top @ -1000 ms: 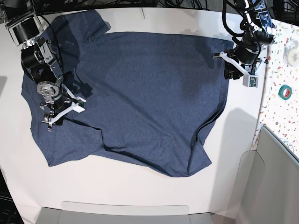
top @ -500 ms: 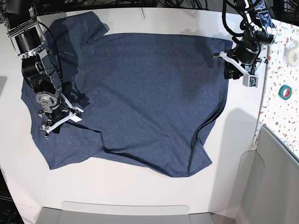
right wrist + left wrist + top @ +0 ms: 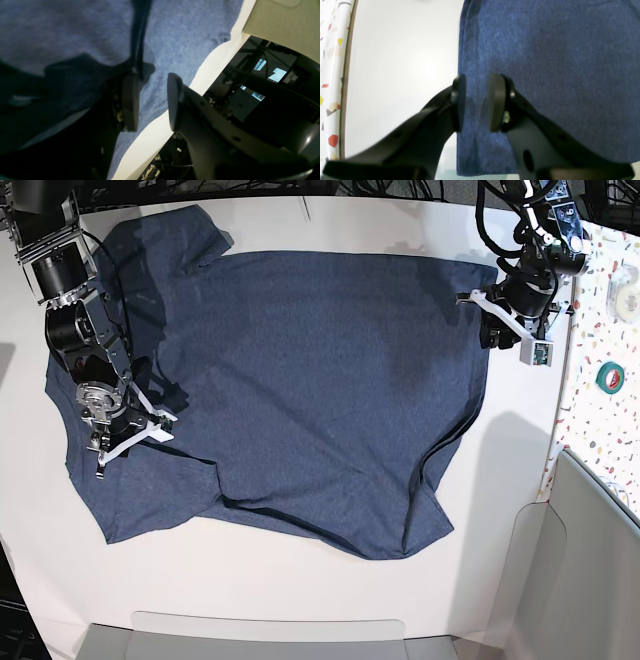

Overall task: Layout the t-shirt on the table in an organized manner, then fold the t-shirt properly
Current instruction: 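Release with the right gripper and move it onto the t-shirt side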

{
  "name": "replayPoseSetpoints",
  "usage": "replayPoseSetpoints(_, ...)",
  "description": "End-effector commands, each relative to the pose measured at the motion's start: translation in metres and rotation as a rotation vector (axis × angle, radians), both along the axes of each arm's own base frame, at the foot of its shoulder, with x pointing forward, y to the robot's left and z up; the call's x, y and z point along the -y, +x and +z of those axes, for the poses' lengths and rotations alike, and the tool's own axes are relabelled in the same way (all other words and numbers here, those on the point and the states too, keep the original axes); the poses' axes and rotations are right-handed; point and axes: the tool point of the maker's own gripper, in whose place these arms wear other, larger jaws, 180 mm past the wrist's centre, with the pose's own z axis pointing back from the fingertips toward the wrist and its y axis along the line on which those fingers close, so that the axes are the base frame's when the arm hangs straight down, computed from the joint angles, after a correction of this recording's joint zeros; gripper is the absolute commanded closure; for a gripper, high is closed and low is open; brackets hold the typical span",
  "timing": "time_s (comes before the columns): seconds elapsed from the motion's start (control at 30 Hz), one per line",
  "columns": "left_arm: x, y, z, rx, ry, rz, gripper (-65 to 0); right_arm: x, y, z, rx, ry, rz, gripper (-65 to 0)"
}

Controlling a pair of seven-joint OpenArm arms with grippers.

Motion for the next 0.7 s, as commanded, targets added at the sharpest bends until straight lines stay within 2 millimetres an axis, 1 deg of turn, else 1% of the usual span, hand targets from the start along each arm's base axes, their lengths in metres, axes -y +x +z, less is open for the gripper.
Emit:
replayPoseSetpoints(0.0,-0.001,0.005,0.009,0.039,0.006,-0.004,-15.6,0.007,0.013,0.021,0.052,-0.017,-0.004,-19.3)
replayPoseSetpoints(0.17,-0.001,0.005,0.009,0.039,0.006,-0.004,-15.6,0.007,0.016,0.024,0.061,-0.016,-0.005,-21.2)
replayPoseSetpoints(0.37,-0.002,0.005,0.009,0.039,0.006,-0.003,-15.5,0.007,0.016,0.023,0.058,-0.016,-0.004,-20.8)
replayPoseSetpoints(0.47,-0.002,0.005,0.009,0.039,0.006,-0.003,-15.5,0.002,0.015,0.018,0.049,-0.006,-0.004,-20.1)
replayPoseSetpoints(0.5,-0.002,0.005,0.009,0.039,0.006,-0.003,-15.5,0.003,0.014,0.016,0.043,-0.007,-0.008,-18.6)
replayPoseSetpoints(0.53,-0.002,0.005,0.009,0.039,0.006,-0.003,-15.5,0.004,0.013,0.013,0.034,-0.009,-0.013,-15.6)
replayPoseSetpoints(0.57,-0.002,0.005,0.009,0.039,0.006,-0.003,-15.5,0.006,0.012,0.01,0.027,-0.01,-0.017,-11.7)
replayPoseSetpoints(0.63,-0.002,0.005,0.009,0.039,0.006,-0.003,-15.5,0.009,0.01,0.006,0.017,-0.013,-0.027,-1.6)
replayPoseSetpoints(0.67,-0.002,0.004,0.009,0.038,0.006,-0.003,-15.5,0.01,0.009,0.003,0.01,-0.014,-0.03,0.0)
